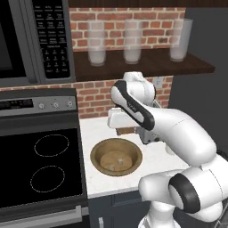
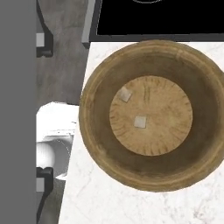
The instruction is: Grab a lemon wedge from the fridge and one ice cube from the ice bowl, and put them in the glass of lemonade.
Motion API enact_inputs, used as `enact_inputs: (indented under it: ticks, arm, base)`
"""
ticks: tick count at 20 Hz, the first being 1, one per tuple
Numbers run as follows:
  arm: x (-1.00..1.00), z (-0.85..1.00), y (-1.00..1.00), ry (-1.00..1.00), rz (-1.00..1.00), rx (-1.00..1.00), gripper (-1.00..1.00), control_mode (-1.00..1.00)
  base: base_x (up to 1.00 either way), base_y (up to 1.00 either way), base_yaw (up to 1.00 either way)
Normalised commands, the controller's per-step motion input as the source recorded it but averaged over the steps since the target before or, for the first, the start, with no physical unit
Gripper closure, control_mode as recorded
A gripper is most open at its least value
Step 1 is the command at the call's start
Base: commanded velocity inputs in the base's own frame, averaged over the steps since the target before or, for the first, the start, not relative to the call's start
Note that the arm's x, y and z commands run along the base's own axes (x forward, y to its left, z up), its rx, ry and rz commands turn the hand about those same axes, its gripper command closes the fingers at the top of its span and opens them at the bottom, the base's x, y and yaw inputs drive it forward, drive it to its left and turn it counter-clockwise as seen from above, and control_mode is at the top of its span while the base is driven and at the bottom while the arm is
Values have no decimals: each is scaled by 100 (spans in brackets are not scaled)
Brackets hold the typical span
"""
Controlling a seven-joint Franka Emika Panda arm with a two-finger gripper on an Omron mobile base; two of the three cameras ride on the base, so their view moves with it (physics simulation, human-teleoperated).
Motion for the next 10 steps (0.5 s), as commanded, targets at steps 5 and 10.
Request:
enact_inputs:
  ticks: [5,10]
  arm:
    - [-2,-42,0,-4,0,-1,-100,-100]
    - [-1,-53,0,-16,0,0,-100,-100]
  base:
    - [0,0,0]
    - [0,0,0]
